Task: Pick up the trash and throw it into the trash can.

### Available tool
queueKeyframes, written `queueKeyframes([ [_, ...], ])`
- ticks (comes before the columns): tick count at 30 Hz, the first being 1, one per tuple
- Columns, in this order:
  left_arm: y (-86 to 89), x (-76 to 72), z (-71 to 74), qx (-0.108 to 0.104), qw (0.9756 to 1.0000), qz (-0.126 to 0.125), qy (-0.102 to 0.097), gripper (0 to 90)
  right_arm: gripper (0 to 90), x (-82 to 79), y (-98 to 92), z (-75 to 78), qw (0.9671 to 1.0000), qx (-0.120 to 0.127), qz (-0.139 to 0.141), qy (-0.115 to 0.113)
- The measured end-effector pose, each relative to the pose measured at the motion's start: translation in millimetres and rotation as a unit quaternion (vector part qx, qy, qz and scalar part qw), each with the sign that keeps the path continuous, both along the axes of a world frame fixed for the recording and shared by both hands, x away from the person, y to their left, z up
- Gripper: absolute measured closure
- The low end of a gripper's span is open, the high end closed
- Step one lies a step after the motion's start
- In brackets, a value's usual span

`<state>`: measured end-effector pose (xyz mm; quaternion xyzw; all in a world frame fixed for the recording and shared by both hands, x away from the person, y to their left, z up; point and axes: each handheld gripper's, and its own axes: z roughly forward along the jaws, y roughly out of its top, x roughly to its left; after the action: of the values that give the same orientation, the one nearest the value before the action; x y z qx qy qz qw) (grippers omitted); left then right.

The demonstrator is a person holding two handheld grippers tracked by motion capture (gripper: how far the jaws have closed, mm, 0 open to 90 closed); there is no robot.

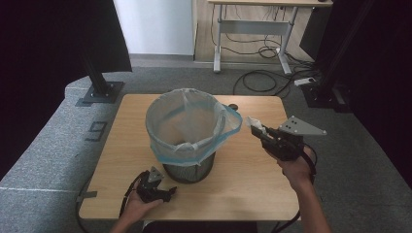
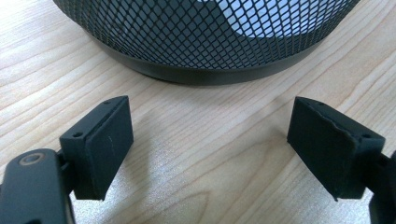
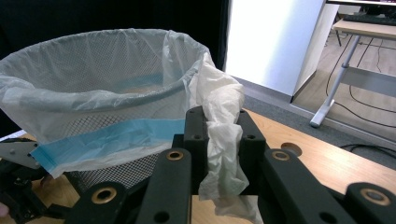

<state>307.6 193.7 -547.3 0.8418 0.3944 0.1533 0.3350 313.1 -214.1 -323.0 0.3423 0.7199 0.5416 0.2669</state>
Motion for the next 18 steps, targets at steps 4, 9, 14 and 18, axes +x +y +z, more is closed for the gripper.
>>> queueKeyframes([
  [4,0.0,0.0,0.0,0.000,1.0000,0.000,0.000,14.0,78.5,1.3,1.6,3.7,1.0000,-0.001,0.001,-0.001],
  [9,-0.2,-0.2,0.0,0.000,1.0000,0.000,0.000,14.0,78.5,2.7,3.7,9.6,1.0000,-0.003,0.002,-0.003],
  [14,-0.4,-0.2,-0.2,0.000,1.0000,0.000,-0.001,14.0,78.5,5.3,8.3,13.2,1.0000,-0.005,0.006,-0.004],
  [18,-0.4,-0.2,-0.2,0.000,1.0000,-0.001,-0.001,14.0,78.5,9.1,15.3,15.4,0.9999,-0.007,0.012,-0.003],
])
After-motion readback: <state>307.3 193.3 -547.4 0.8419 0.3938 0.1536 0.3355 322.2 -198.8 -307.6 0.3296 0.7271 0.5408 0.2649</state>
